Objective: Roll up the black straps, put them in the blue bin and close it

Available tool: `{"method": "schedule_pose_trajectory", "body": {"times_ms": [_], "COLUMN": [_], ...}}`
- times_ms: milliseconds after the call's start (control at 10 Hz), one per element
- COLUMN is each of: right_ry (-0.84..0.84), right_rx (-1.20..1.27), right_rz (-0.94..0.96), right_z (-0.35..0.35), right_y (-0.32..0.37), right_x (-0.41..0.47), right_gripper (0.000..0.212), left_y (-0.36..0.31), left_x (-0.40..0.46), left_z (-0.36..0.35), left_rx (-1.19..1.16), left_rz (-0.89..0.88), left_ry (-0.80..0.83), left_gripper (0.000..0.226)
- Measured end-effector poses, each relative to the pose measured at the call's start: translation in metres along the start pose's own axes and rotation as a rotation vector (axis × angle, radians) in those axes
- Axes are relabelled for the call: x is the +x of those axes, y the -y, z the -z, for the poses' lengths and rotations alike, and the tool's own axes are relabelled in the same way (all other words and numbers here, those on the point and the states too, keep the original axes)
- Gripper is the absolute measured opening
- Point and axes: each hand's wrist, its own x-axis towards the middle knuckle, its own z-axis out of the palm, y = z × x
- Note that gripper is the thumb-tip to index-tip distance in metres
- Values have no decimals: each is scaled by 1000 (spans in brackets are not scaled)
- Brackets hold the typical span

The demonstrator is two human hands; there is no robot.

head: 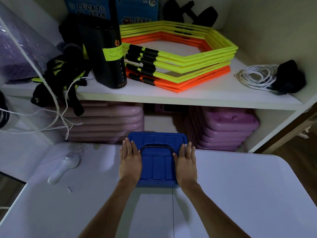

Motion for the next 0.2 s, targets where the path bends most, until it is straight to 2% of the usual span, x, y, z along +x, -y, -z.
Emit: {"method": "schedule_pose_trajectory", "body": {"times_ms": [100,200], "right_ry": [84,155], "right_rx": [105,344], "right_rz": [35,4], "right_z": [10,43], "right_y": [-4,-15], "right_x": [-2,-11], "right_gripper": [60,58], "left_y": [6,25], "left_x": [8,-9], "left_z": [6,22], "left_rx": [-155,-403], "left_rz": [-3,35], "left_ry": [54,-25], "left_gripper": [53,49]}}
